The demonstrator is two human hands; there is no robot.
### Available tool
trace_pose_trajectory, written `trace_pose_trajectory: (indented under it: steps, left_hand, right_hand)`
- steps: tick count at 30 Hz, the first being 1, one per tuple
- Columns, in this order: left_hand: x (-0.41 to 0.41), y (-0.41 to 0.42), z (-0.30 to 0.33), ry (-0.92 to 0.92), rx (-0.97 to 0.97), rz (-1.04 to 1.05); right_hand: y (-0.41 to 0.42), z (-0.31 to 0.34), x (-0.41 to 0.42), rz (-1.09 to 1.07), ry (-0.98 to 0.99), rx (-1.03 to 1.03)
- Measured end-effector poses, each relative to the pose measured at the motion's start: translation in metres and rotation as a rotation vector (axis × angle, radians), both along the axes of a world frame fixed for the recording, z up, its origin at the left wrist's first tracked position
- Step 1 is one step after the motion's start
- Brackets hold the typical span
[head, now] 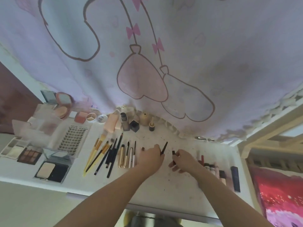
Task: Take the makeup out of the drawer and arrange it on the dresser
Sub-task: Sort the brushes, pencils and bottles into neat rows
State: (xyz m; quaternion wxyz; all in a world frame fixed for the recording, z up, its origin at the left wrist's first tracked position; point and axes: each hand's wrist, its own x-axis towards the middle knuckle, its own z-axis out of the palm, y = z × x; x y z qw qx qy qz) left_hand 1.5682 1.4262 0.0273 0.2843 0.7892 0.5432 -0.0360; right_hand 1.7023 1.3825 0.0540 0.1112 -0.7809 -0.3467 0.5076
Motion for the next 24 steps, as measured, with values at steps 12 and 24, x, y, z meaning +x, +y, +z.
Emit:
trace_pose_trajectory:
  steps: [12,24]
  left_hand:
    - [-0.024,0.016,-0.024,0.325,0.223,-0.162]
    - [0.002,0.016,-0.006,0.163,0.292,-0.259]
  right_hand:
    - [0.014,-0.044,-0.056,0.364,-0.502,0.065]
    - [0.016,-0.02,0.011,0.274,-0.513,0.174]
